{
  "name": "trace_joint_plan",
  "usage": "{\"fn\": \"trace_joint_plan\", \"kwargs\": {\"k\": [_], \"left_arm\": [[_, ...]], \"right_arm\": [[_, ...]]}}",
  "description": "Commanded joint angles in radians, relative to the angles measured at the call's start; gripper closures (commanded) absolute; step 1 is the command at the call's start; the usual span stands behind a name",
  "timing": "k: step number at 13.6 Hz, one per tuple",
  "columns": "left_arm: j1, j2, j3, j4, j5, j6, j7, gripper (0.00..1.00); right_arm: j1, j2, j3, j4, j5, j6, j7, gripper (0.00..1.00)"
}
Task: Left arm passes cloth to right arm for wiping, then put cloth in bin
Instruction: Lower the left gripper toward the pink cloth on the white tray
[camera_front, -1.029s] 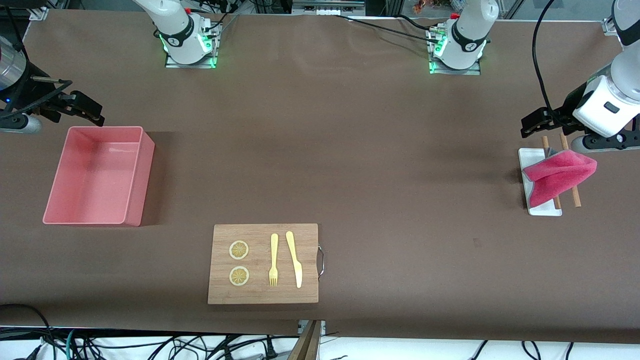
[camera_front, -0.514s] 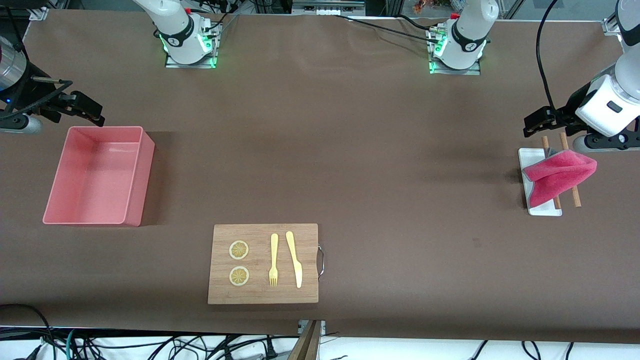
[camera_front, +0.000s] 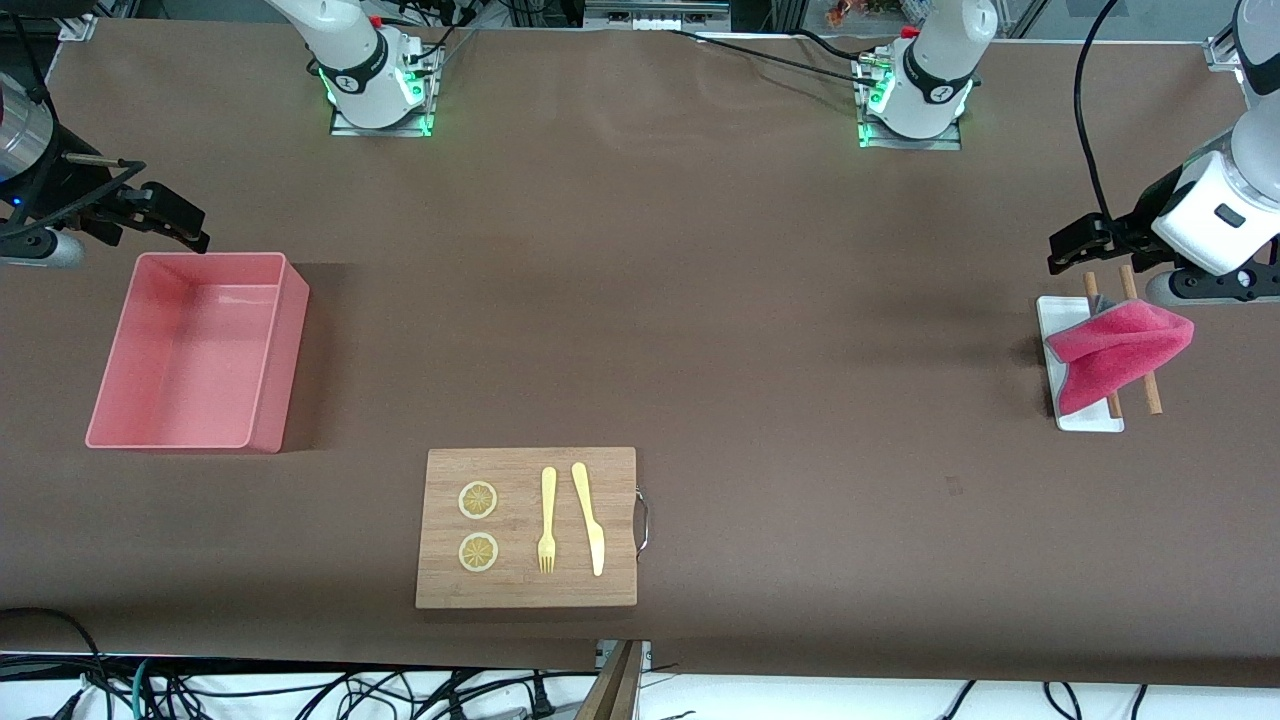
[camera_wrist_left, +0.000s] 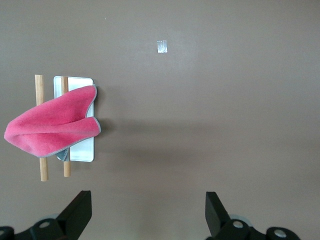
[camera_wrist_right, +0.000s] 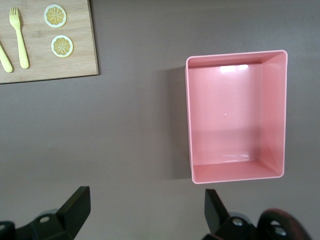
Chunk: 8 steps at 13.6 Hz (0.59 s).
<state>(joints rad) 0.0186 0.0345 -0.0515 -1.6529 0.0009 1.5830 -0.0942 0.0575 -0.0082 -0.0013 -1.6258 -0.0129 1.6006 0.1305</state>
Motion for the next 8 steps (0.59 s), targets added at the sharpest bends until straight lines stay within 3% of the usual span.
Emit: {"fn": "trace_joint_plan", "kwargs": {"k": [1, 6, 8], "left_arm": [[0.004, 0.022, -0.005, 0.015, 0.022, -0.02, 0.017, 0.0], [0.017, 0.064, -0.002, 0.033, 0.022, -0.041, 0.018, 0.0], [0.026, 0.126, -0.001, 0.1, 0.018, -0.041, 0.011, 0.0]], "right_arm": [[0.002, 0.002, 0.003, 0.014, -0.013, 0.002, -0.011, 0.0], [0.002, 0.002, 0.003, 0.014, -0.013, 0.002, -0.009, 0.0], [0.002, 0.004, 0.003, 0.014, -0.013, 0.002, -0.009, 0.0]]}}
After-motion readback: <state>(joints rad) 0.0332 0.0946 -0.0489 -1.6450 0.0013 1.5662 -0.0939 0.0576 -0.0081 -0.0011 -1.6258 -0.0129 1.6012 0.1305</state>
